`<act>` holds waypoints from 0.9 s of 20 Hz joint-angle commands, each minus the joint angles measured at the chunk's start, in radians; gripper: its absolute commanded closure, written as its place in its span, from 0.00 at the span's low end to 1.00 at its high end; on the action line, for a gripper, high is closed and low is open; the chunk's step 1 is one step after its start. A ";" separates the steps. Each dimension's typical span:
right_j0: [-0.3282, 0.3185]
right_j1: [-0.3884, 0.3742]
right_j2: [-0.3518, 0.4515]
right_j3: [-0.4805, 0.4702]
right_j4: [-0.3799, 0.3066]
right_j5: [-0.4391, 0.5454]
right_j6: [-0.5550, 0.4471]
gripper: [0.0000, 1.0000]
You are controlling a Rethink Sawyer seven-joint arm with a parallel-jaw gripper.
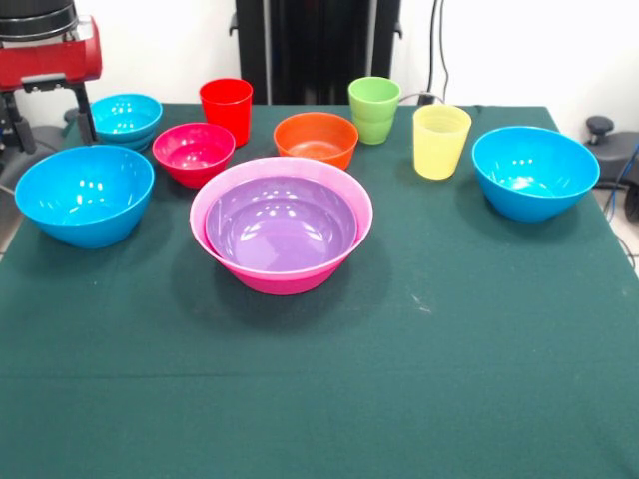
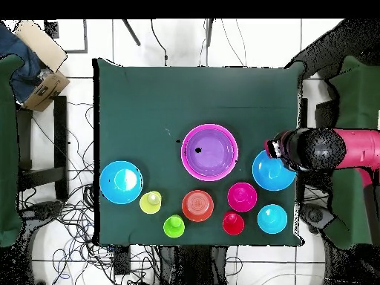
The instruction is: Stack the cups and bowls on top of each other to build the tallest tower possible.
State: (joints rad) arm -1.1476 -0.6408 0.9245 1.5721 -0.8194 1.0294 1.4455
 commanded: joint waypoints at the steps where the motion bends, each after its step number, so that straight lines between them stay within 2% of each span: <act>1: 0.027 0.039 -0.026 0.021 -0.091 -0.028 -0.356 0.00; 5: 0.018 0.065 -0.033 0.033 -0.119 -0.079 -0.345 0.00; 18: 0.000 0.122 -0.025 0.001 -0.109 -0.094 -0.398 0.00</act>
State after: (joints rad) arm -1.1531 -0.5693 0.9243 1.5717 -0.8287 0.9739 1.4455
